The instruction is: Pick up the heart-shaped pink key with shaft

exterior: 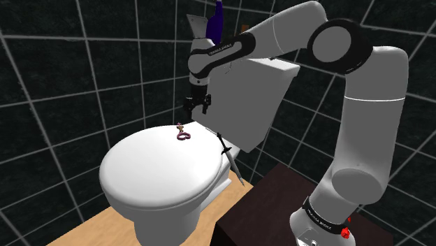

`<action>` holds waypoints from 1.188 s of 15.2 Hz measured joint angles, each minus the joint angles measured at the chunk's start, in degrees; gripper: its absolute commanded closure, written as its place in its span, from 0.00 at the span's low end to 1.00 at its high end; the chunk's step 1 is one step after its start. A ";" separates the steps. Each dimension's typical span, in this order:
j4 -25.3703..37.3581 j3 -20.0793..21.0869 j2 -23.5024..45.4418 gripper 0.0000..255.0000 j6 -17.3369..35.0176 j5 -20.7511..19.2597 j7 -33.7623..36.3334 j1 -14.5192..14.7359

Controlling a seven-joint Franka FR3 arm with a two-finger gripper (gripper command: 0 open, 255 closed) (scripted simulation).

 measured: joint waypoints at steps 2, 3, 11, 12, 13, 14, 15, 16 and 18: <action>5.38 0.06 4.98 0.00 -0.62 0.04 -0.12 0.10; 7.57 0.08 7.10 0.00 -0.88 0.10 -0.16 0.14; 27.48 0.34 24.29 0.00 -4.41 0.16 0.07 1.05; 27.72 0.33 24.93 0.00 -4.02 0.15 0.05 1.06; 27.89 0.30 25.33 0.00 -3.81 0.15 -0.08 0.97; 27.86 0.28 25.83 0.00 -3.26 0.14 -0.12 0.96; 27.67 0.27 26.22 0.00 -2.70 0.13 -0.14 0.96; 27.57 0.25 26.76 0.00 -2.05 0.12 -0.18 0.96; 27.30 0.26 27.10 1.00 -1.45 0.11 -0.14 1.01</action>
